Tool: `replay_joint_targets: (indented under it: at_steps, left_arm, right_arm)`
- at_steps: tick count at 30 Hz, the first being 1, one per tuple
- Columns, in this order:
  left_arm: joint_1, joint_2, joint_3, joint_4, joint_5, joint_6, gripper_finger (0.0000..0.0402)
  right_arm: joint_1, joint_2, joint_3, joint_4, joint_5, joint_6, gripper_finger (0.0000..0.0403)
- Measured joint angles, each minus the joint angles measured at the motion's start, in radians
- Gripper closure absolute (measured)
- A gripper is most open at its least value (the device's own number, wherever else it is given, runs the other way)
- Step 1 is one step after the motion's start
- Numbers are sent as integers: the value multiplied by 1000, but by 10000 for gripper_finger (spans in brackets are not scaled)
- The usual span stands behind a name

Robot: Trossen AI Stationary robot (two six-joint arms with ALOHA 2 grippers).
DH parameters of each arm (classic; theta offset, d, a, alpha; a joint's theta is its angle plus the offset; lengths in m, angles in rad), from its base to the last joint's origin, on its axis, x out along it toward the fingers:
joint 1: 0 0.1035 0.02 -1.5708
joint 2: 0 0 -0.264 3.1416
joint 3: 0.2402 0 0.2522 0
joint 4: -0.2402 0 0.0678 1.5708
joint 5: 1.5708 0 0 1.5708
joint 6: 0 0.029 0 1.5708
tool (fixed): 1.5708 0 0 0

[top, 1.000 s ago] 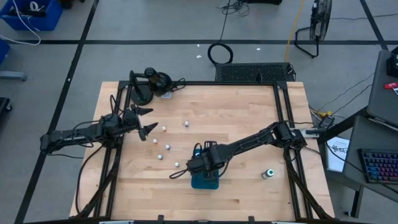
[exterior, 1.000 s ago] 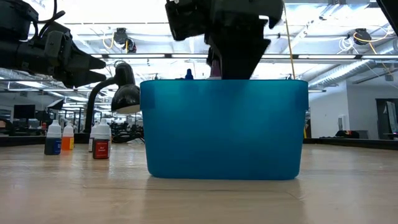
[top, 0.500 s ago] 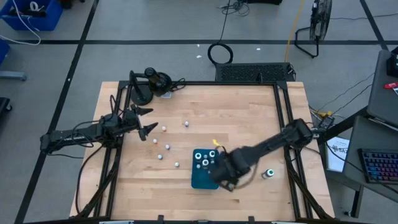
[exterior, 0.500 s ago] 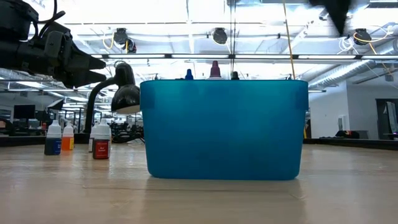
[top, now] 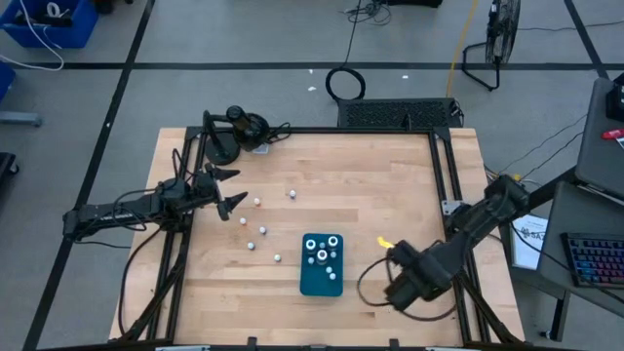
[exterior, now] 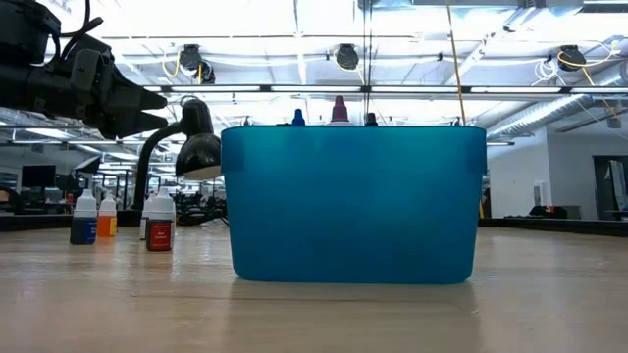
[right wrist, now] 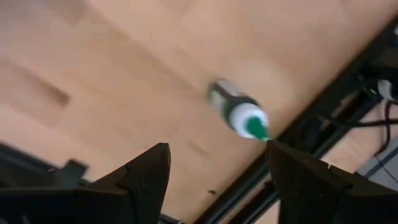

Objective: Pick & Place food coloring
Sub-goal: Put the green big food coloring bottle into the blue bin

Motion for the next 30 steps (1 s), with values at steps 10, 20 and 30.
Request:
replay_joint_targets:
  at_steps: [10,20,30]
  left_arm:
    - [0,0,0,0,0,0,11]
    - [0,0,0,0,0,0,11]
    - [0,0,0,0,0,0,11]
  right_arm:
    - [29,-252,-359,243,1,175,152]
    - [29,-310,-614,522,-83,184,152]
    - [29,-310,-686,587,-79,180,159]
